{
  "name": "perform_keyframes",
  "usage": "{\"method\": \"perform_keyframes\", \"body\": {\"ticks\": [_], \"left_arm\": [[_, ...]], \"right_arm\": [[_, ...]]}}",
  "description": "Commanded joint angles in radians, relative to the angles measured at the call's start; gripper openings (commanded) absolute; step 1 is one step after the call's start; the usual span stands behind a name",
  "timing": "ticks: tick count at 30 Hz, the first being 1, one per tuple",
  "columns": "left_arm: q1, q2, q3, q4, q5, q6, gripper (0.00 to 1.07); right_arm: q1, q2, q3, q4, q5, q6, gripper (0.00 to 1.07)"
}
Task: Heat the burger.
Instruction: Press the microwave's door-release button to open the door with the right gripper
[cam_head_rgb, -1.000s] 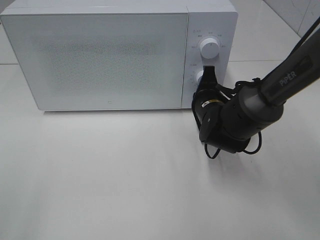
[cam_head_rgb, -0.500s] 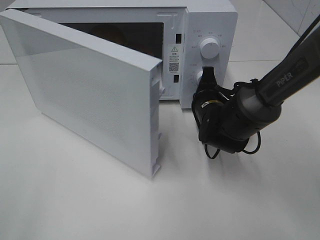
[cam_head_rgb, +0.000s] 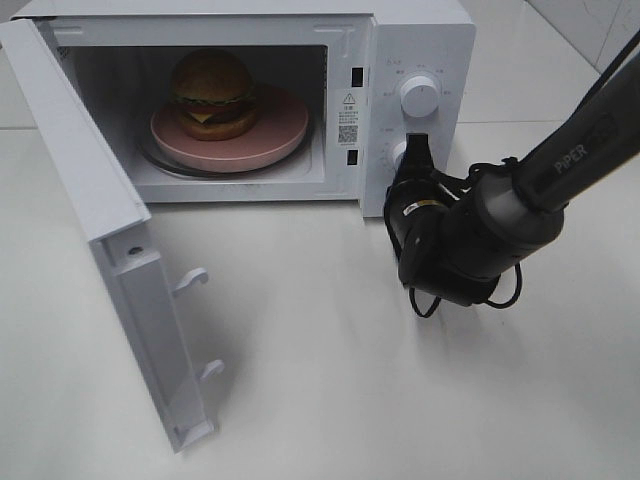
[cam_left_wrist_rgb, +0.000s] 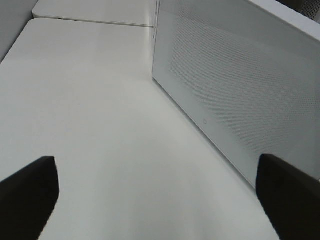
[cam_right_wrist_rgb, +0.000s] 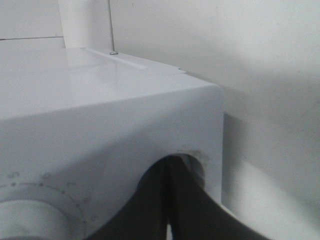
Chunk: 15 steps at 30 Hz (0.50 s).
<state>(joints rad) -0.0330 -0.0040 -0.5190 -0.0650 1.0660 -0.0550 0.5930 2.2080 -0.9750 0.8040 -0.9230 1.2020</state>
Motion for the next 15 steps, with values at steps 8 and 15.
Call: {"method": "perform_keyframes", "body": {"ticks": [8,15], "left_arm": [[0.002,-0.007,0.003,-0.009,-0.002,0.003,1.00],[0.002,-0.007,0.003,-0.009,-0.002,0.003,1.00]], "right_arm": [[-0.040,-0.085,0.041,-0.111,-0.022,0.074,0.00],[-0.004,-0.119,0.117,-0.119,0.014,0.079,0.00]]}}
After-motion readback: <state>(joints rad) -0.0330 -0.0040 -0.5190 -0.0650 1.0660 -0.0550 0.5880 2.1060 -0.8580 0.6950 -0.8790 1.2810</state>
